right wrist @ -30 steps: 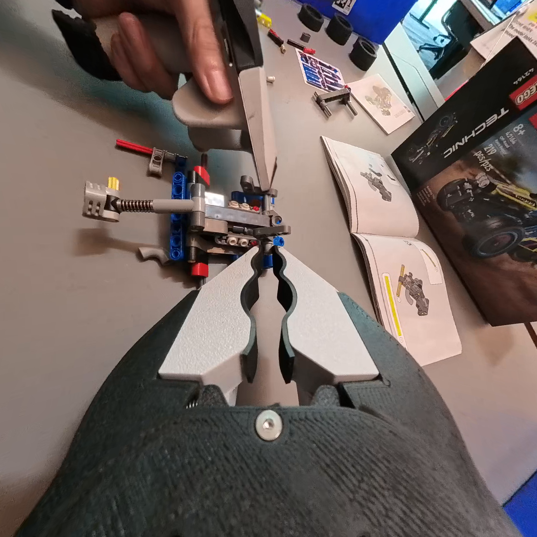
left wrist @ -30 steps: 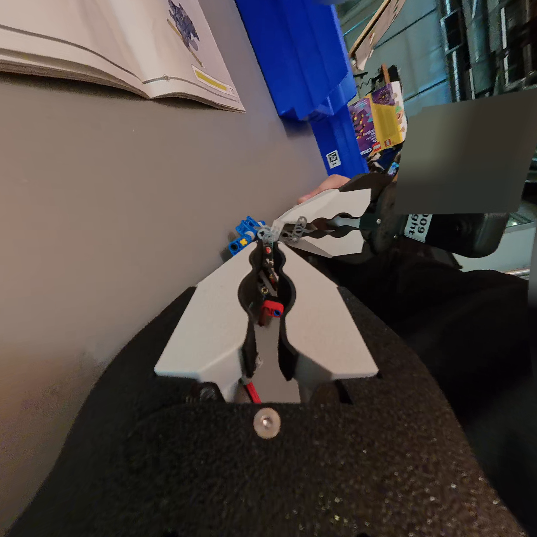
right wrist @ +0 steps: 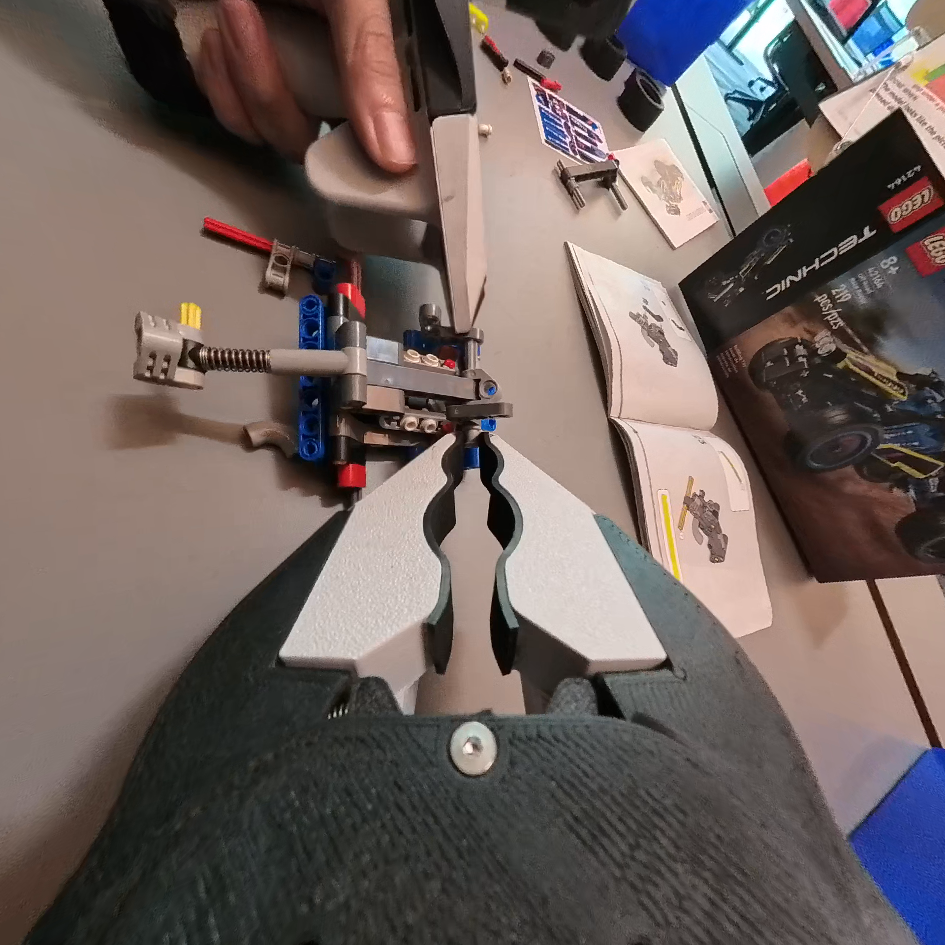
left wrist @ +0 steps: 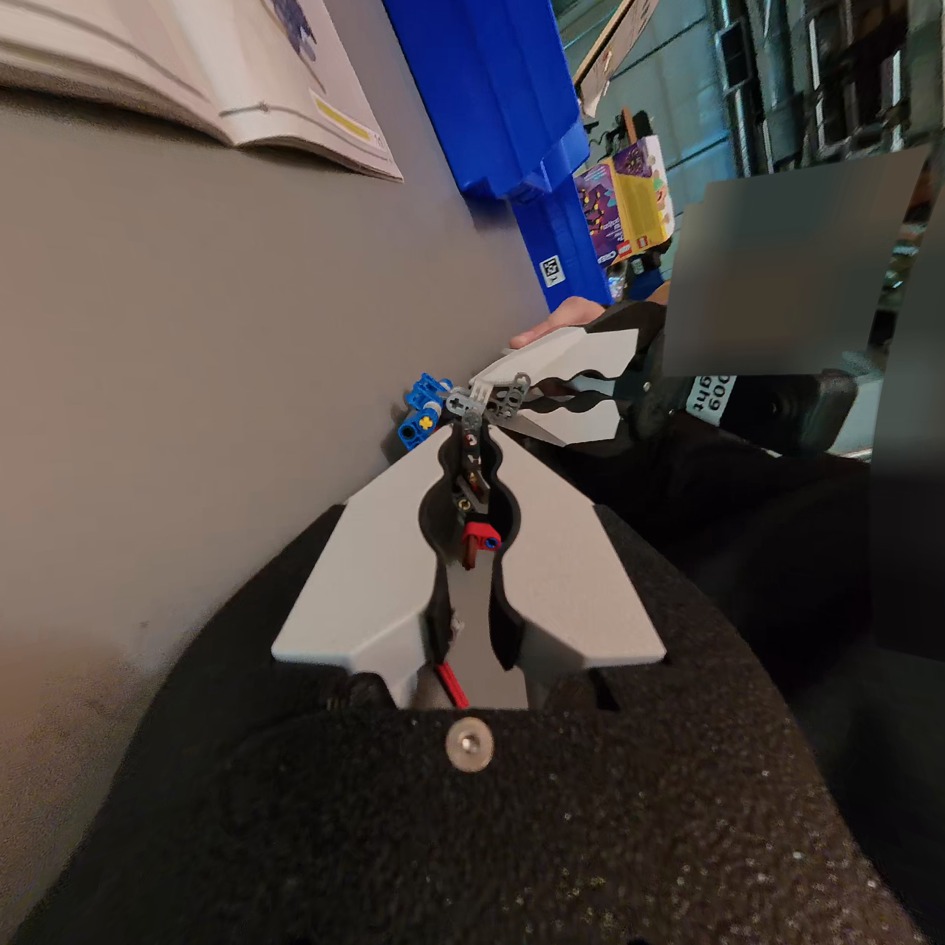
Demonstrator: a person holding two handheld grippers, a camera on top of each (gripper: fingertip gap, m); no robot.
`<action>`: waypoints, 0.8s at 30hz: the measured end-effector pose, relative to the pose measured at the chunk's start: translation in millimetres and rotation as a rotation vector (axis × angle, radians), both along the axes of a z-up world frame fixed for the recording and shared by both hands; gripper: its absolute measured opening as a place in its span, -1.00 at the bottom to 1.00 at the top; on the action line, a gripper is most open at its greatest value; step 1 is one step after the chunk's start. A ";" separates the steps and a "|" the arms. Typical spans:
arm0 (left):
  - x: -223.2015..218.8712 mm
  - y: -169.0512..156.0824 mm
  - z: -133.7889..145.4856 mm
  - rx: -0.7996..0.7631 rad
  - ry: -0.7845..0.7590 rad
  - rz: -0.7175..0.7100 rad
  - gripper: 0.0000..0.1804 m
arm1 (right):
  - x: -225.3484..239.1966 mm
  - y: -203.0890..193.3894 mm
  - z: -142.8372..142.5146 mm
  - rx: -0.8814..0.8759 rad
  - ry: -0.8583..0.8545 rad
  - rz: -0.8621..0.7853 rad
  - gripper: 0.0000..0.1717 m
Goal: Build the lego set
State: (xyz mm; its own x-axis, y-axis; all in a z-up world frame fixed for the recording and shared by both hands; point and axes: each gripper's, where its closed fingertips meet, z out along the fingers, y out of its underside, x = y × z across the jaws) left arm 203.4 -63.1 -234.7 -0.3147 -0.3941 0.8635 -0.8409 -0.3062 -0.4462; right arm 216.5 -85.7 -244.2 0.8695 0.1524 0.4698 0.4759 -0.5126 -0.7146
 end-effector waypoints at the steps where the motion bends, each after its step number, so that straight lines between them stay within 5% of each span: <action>1: 1.1 0.6 0.0 0.034 -0.032 -0.004 -0.96 | -0.1 0.1 0.1 -0.002 -0.008 0.000 -0.96; 6: 1.3 0.4 0.2 0.217 -0.145 -0.058 -0.96 | -0.1 0.1 0.0 -0.005 -0.033 0.004 -0.96; 12: 1.6 2.5 0.8 0.252 -0.141 -0.085 -0.96 | -0.4 0.3 0.2 -0.003 -0.027 0.009 -0.96; 14: 6.5 22.1 -0.3 0.408 -0.171 -0.069 -0.96 | -0.4 -0.1 0.2 -0.005 -0.020 0.012 -0.96; 18: 0.7 72.3 -28.9 0.974 -0.156 -0.208 -0.96 | 1.2 -0.4 0.2 -0.008 -0.015 0.008 -0.96; 24: -0.8 71.6 -37.3 1.179 -0.200 -0.326 -0.96 | 1.3 -0.3 0.2 -0.006 -0.012 0.008 -0.96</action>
